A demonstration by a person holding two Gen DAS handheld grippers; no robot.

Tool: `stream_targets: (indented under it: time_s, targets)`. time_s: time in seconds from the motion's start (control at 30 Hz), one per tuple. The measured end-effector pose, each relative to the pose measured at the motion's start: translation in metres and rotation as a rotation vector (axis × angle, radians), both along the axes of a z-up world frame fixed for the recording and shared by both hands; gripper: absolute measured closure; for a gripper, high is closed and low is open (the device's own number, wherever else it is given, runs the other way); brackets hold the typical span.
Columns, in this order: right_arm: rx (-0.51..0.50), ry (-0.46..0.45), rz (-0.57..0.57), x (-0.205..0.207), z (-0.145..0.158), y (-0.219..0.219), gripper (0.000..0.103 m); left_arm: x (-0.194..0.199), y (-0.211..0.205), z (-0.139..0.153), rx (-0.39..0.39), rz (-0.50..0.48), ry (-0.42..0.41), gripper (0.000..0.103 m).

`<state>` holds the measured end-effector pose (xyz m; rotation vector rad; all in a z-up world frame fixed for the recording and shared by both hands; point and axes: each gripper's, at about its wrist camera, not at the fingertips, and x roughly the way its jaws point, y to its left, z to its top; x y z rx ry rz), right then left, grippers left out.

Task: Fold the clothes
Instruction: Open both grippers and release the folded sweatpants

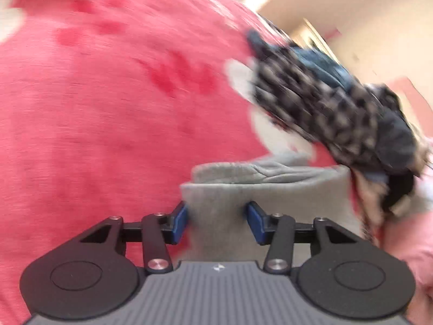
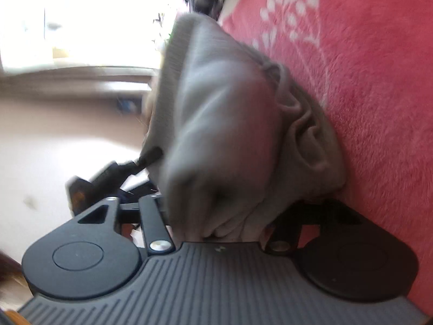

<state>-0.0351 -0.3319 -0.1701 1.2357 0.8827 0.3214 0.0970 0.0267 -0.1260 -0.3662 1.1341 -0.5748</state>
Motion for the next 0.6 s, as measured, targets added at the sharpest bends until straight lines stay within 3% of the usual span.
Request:
stream_targets:
  time_s: [0.1, 0.33, 0.43, 0.6]
  targets:
    - [-0.015, -0.006, -0.006, -0.010, 0.018, -0.017, 0.027, -0.005, 0.013, 0.020, -0.001, -0.008, -0.080, 0.055]
    - [-0.195, -0.040, -0.079, -0.068, 0.079, -0.080, 0.021, -0.045, 0.013, 0.084, 0.072, -0.135, -0.346, 0.054]
    - [-0.215, -0.065, -0.104, -0.080, 0.092, -0.093, 0.021, -0.053, 0.029, 0.108, 0.113, -0.086, -0.400, 0.054]
    - [-0.206, -0.053, -0.079, -0.082, 0.077, -0.085, 0.021, -0.051, 0.077, 0.146, 0.282, 0.049, -0.501, 0.053]
